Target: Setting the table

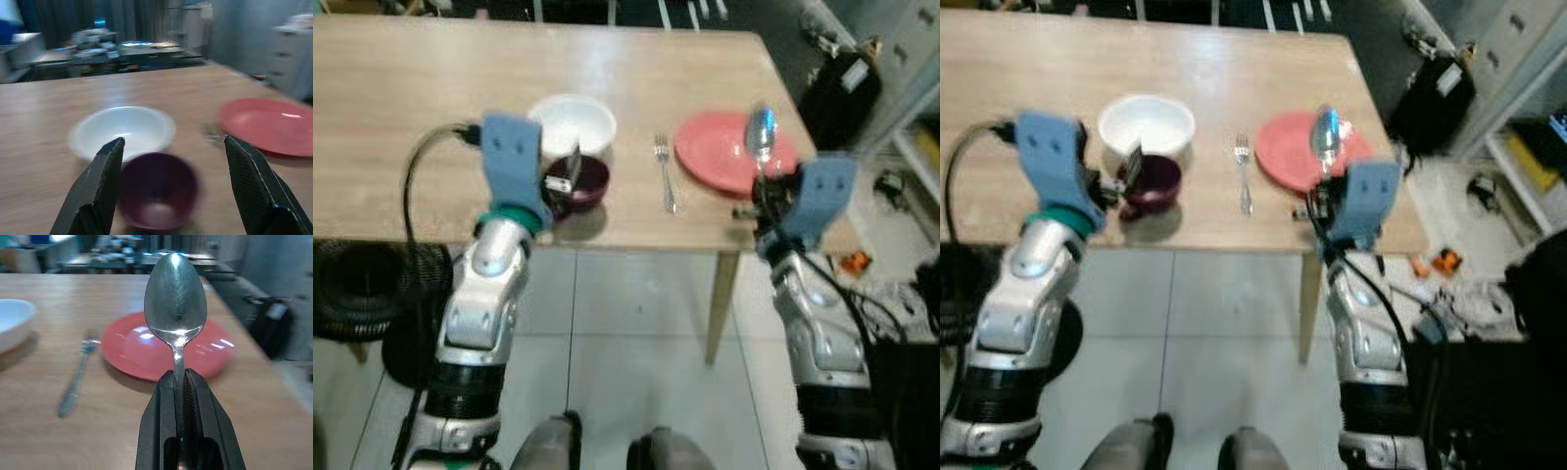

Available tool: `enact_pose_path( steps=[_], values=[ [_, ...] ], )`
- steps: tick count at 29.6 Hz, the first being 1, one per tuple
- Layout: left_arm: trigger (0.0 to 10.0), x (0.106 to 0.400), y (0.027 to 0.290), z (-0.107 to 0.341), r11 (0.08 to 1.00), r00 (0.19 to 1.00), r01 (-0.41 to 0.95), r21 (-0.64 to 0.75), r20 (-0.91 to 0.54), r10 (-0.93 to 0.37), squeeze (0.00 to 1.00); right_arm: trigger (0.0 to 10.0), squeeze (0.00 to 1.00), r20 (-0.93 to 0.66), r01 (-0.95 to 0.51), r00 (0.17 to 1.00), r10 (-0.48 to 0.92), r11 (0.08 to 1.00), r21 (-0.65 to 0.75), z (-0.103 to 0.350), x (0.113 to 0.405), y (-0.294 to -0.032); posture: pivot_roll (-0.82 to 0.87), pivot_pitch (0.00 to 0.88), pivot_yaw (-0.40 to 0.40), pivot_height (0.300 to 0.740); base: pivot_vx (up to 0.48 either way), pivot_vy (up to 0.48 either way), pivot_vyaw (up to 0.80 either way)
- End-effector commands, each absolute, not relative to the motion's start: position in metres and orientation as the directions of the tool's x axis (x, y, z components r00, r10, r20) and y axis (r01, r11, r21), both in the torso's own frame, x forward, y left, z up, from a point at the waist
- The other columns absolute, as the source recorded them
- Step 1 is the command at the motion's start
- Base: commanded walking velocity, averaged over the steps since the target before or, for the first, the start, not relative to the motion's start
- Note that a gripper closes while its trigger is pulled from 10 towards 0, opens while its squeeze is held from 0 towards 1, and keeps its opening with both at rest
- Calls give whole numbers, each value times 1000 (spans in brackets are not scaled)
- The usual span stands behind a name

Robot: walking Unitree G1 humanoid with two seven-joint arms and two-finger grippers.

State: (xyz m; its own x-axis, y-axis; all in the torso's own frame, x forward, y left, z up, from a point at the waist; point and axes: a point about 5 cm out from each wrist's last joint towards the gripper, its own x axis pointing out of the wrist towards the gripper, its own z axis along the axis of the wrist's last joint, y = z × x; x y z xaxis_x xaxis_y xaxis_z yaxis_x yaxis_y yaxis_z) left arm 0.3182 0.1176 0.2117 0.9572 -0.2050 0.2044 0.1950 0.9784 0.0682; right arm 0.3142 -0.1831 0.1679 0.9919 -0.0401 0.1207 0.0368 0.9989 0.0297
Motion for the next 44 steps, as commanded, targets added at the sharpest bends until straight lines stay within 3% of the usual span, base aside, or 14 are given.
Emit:
enact_pose_path(
  steps=[1,44],
  values=[
    [10000,318,119,210,978,958,193,77,200,-205,0,10000,0,120,47,991,-52,998,42,167,313,-184,40,18,-14,740,-360,0,0],
    [10000,320,116,212,975,952,209,76,212,-221,0,10000,0,116,67,991,-72,997,43,164,313,-187,34,9,-6,740,-343,0,0]
  ],
)
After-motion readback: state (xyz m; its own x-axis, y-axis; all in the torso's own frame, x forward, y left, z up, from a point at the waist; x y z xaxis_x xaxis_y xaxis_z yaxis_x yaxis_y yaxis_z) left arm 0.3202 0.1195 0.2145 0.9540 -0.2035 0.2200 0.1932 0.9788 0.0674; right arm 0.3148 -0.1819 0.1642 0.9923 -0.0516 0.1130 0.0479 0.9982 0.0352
